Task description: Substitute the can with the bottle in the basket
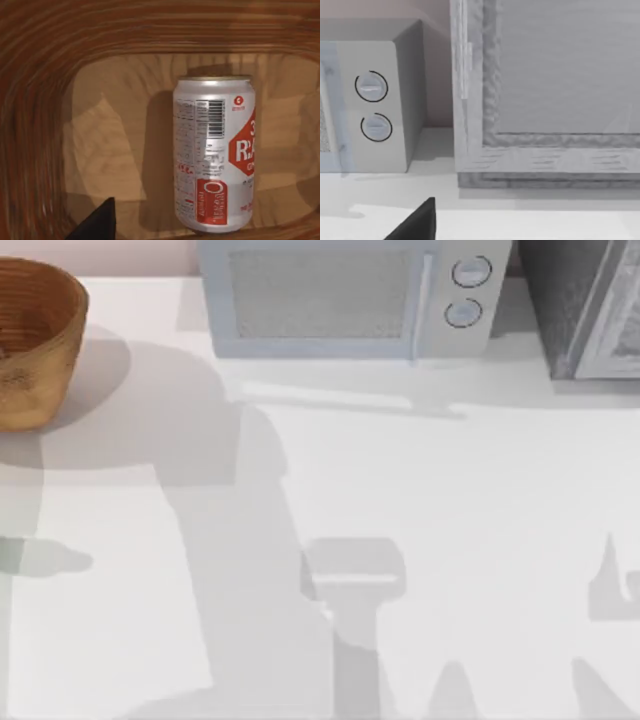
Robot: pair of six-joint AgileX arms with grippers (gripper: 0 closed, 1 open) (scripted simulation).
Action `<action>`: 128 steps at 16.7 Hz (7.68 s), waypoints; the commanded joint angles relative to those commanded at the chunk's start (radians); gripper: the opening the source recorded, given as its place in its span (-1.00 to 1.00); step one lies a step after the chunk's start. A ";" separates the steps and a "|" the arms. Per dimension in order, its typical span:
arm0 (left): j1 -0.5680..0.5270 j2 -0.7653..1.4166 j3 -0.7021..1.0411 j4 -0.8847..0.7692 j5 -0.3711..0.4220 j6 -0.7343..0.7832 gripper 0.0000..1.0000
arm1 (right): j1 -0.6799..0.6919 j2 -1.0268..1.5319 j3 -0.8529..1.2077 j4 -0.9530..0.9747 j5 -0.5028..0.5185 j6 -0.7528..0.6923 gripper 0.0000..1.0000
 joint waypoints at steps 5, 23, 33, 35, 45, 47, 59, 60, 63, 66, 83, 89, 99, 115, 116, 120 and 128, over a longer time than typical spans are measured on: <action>0.007 0.124 0.121 -0.061 0.019 0.006 1.00 | 0.000 0.000 0.000 0.000 0.000 0.000 1.00; -0.025 0.123 -0.110 0.177 0.015 -0.027 1.00 | 0.000 0.000 0.000 0.000 0.000 0.000 1.00; -0.025 0.123 -0.110 0.177 0.015 -0.027 -0.06 | 0.000 0.000 0.000 0.000 0.000 0.000 1.00; -0.025 0.123 -0.110 0.177 0.015 -0.027 -0.36 | 0.000 0.000 0.000 0.000 0.000 0.000 1.00; -0.025 0.123 -0.110 0.177 0.015 -0.027 -1.00 | 0.000 0.000 0.000 0.000 0.000 0.000 1.00; -0.025 0.123 -0.110 0.177 0.015 -0.027 -1.00 | 0.000 0.000 0.000 0.000 0.000 0.000 1.00; -0.042 -0.506 -0.666 0.474 -0.070 -0.102 -1.00 | 0.000 0.000 0.000 0.000 0.000 0.000 1.00; -0.050 -0.611 -0.756 0.527 -0.085 -0.109 -1.00 | 0.000 0.000 0.000 0.000 0.000 0.000 1.00; -0.078 -0.951 -1.053 0.693 -0.127 -0.131 -1.00 | 0.000 0.000 0.000 0.000 0.000 0.000 1.00; -0.114 -1.308 -1.370 0.860 -0.166 -0.151 -1.00 | 0.000 0.000 0.000 0.000 0.000 0.000 1.00; -0.258 -2.523 -2.516 1.381 -0.278 -0.247 -1.00 | 0.000 0.000 0.000 0.000 0.000 0.000 1.00; -0.256 -2.509 -2.513 1.383 -0.274 -0.245 -1.00 | 0.000 0.000 0.000 0.000 0.000 0.000 1.00; -0.349 -1.957 -2.258 1.628 -0.005 -0.240 -1.00 | 0.000 0.000 0.000 0.000 0.000 0.000 1.00; -0.580 -0.387 -1.467 2.390 0.742 -0.235 -1.00 | 0.000 0.000 0.000 0.000 0.000 0.000 1.00; -0.591 -0.309 -1.424 2.432 0.779 -0.234 -1.00 | 0.000 0.000 0.000 0.000 0.000 0.000 1.00; -0.624 -0.062 -1.284 2.567 0.897 -0.228 -1.00 | 0.000 0.000 0.000 0.000 0.000 0.000 1.00; -0.641 0.068 -1.208 2.641 0.959 -0.223 -1.00 | 0.000 0.000 0.000 0.000 0.000 0.000 1.00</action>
